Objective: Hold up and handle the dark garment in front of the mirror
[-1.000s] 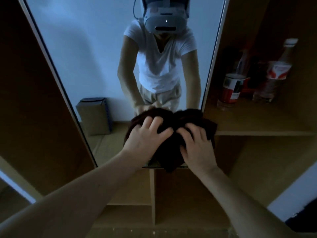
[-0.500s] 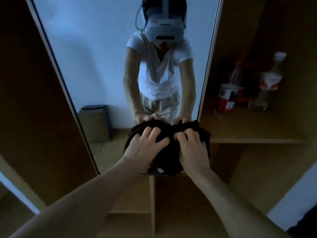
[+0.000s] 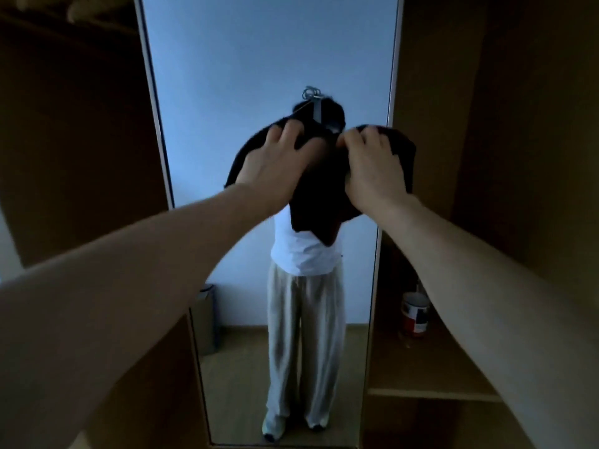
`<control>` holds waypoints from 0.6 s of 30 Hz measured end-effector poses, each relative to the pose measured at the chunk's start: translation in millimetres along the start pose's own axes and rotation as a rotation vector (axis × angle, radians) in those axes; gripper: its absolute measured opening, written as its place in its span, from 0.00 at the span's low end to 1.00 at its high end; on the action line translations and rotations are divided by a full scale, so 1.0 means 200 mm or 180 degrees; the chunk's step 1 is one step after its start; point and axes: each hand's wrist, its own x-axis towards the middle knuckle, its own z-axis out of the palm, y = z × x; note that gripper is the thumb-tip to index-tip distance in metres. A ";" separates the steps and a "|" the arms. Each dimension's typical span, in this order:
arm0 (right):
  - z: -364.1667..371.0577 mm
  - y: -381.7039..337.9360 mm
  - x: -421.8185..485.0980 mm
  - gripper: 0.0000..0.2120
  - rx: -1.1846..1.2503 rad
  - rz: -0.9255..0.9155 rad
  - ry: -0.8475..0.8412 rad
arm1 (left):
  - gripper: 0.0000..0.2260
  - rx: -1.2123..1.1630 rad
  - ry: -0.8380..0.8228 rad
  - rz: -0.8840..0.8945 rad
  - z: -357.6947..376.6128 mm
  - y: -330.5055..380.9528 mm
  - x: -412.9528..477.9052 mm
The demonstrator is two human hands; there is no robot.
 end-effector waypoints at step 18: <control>0.33 -0.05 -0.57 0.14 0.0143 0.0262 -0.0561 | 0.15 0.0150 0.0133 0.0404 0.44 0.09 -0.34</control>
